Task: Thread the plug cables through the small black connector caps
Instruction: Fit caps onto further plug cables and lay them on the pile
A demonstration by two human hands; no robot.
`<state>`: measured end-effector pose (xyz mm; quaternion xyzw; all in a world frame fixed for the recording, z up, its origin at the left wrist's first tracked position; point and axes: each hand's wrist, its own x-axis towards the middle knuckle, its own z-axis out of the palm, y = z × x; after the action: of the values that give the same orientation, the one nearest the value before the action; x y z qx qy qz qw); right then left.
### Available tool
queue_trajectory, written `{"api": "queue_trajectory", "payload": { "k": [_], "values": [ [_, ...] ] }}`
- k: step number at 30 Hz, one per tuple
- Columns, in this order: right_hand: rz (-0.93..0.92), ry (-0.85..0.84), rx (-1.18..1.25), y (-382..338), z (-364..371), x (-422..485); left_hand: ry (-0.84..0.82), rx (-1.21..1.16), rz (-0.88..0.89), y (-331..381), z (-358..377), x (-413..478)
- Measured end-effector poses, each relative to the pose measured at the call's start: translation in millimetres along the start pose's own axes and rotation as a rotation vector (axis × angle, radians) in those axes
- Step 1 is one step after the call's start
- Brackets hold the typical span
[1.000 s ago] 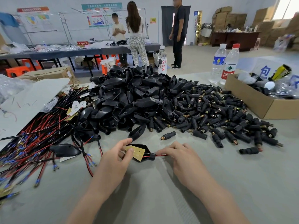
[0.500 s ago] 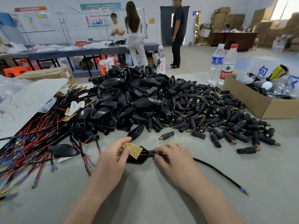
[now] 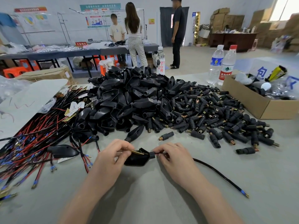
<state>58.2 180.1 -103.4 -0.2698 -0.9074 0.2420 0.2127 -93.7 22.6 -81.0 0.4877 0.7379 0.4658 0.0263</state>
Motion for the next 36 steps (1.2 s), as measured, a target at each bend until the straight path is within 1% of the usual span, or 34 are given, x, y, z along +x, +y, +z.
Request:
{"api": "queue_trajectory", "payload": {
  "k": [2, 13, 25, 30, 34, 36],
  "values": [
    [-0.002, -0.006, 0.002, -1, -1, 0, -0.025, 0.005, 0.008, -2, -2, 1],
    [-0.007, -0.059, 0.008, -3, -8, 0, -0.031, -0.011, -0.017, -4, -2, 1],
    [-0.02, -0.055, -0.003, -4, -9, -3, 0.033, -0.084, -0.165, 1, 7, -1],
    [-0.032, -0.056, 0.038, -4, -8, -3, 0.088, -0.08, -0.193, 3, 12, -1],
    [-0.011, -0.043, 0.085, -2, -6, -3, 0.066, -0.09, -0.225, 4, 9, -1],
    [-0.005, -0.042, 0.087, -1, -5, -2, 0.025, -0.12, -0.241, 3, 5, 0]
  ]
}}
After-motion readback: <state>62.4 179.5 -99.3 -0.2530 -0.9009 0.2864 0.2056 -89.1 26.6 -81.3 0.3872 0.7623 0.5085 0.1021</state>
